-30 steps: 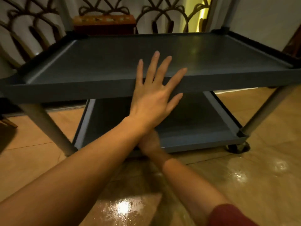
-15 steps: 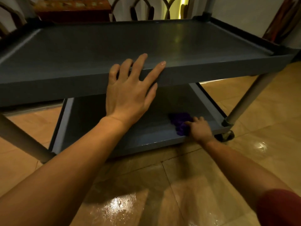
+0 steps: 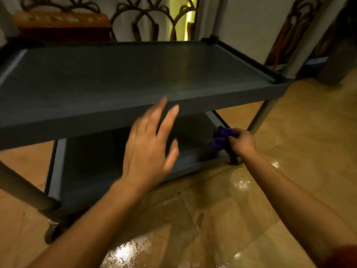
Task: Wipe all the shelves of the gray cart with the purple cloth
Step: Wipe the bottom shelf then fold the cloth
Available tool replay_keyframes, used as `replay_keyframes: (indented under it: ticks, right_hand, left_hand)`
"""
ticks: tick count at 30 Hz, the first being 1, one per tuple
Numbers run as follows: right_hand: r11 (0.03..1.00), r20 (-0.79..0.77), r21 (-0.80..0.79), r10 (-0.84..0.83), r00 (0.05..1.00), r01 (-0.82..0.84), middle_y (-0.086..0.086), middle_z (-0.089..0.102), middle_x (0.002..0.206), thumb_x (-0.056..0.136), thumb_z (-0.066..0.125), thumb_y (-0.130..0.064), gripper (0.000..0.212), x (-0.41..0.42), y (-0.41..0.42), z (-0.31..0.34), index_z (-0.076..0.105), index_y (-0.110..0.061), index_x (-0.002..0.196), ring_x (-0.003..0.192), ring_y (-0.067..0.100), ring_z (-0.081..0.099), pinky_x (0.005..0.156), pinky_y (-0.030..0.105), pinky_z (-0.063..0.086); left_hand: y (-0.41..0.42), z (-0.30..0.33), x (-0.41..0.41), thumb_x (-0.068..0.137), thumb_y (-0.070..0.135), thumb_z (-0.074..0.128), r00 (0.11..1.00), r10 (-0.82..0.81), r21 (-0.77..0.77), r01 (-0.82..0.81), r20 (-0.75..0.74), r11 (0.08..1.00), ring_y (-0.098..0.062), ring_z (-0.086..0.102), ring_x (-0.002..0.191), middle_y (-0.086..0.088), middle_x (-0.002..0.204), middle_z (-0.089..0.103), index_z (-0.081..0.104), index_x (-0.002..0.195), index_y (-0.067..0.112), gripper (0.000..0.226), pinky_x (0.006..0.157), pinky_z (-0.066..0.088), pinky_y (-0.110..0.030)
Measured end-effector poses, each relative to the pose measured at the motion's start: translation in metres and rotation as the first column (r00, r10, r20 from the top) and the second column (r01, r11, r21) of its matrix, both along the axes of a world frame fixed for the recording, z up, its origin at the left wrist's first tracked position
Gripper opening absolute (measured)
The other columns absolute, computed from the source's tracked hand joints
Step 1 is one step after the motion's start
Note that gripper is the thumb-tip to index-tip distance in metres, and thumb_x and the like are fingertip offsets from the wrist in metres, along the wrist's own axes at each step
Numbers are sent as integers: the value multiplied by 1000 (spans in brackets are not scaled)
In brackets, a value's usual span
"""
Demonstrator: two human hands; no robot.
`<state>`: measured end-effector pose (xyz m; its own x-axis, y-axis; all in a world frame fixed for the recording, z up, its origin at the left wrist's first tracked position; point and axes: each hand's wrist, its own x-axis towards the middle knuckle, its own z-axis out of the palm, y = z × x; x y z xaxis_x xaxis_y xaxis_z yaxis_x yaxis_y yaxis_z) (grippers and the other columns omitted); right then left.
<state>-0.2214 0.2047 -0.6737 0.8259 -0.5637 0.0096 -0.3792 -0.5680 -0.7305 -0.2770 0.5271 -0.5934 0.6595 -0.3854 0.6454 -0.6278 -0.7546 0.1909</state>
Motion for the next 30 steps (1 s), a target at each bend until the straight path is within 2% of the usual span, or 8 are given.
replay_keyframes:
  ticks: [4, 9, 14, 17, 21, 25, 28, 30]
  right_hand:
    - [952, 78, 307, -20, 997, -5, 4, 67, 74, 87, 59, 6, 25, -49, 30, 55, 73, -8, 103, 63, 16, 62, 61, 27, 48]
    - [619, -10, 779, -148, 989, 100, 8, 75, 74, 86, 58, 3, 21, -137, 75, 141, 74, -9, 92, 63, 22, 69, 60, 27, 57]
    - [244, -87, 963, -128, 988, 116, 16, 77, 88, 89, 59, -9, 20, -204, 117, 266, 79, -9, 84, 76, 27, 75, 76, 37, 63]
    - [82, -66, 994, -121, 990, 76, 23, 75, 109, 84, 64, -15, 25, -238, 137, 350, 78, -4, 103, 94, 32, 74, 87, 40, 62]
    - [-66, -79, 995, -113, 990, 71, 22, 68, 130, 94, 61, -43, 51, -275, 142, 436, 69, -6, 128, 120, 35, 66, 101, 45, 53]
    - [-147, 6, 989, -72, 997, -17, 22, 54, 148, 96, 55, -60, 71, -303, 125, 505, 55, -7, 144, 136, 38, 53, 109, 50, 46]
    - [-51, 70, 996, -97, 993, -75, 20, 54, 148, 94, 61, -57, 66, -317, 109, 553, 57, -11, 142, 134, 36, 56, 105, 53, 50]
    - [162, 48, 986, -61, 997, -37, 16, 64, 138, 85, 78, -46, 56, -320, 100, 582, 66, -15, 131, 126, 32, 63, 98, 51, 56]
  left_hand:
    - [6, -7, -45, 95, 37, 54, 941, -69, -90, 41, -332, 995, -21, 49, 129, -2, 156, 39, 31, 156, 26, 66, 101, 43, -37]
    - [-9, 64, -74, 98, 36, 62, 542, -188, -289, -107, -819, 951, -12, 58, 123, 6, 147, 52, 35, 153, 30, 62, 102, 49, -38]
    - [-25, 189, -99, 92, 38, 71, 194, -436, -476, -286, -879, 832, -14, 66, 108, 4, 137, 56, 24, 158, 33, 81, 99, 55, -40]
    - [-24, 272, -118, 82, 50, 74, 73, -573, -566, -303, -816, 767, -6, 71, 99, 12, 120, 63, 35, 152, 39, 80, 75, 58, -18]
    - [-25, 359, -144, 73, 57, 84, 9, -615, -595, -263, -788, 759, -4, 72, 100, 10, 112, 73, 58, 132, 36, 68, 76, 57, -16]
    - [-41, 433, -153, 87, 31, 78, 23, -572, -563, -217, -820, 797, -18, 75, 100, -1, 111, 76, 67, 116, 28, 31, 89, 62, -40]
    - [-61, 482, -150, 92, 32, 73, 156, -523, -545, -199, -838, 815, -22, 75, 94, -4, 102, 76, 69, 106, 23, 17, 86, 61, -51]
    - [-74, 511, -149, 95, 37, 68, 234, -493, -535, -177, -838, 826, -18, 75, 89, -1, 95, 76, 71, 100, 25, 14, 80, 63, -46]
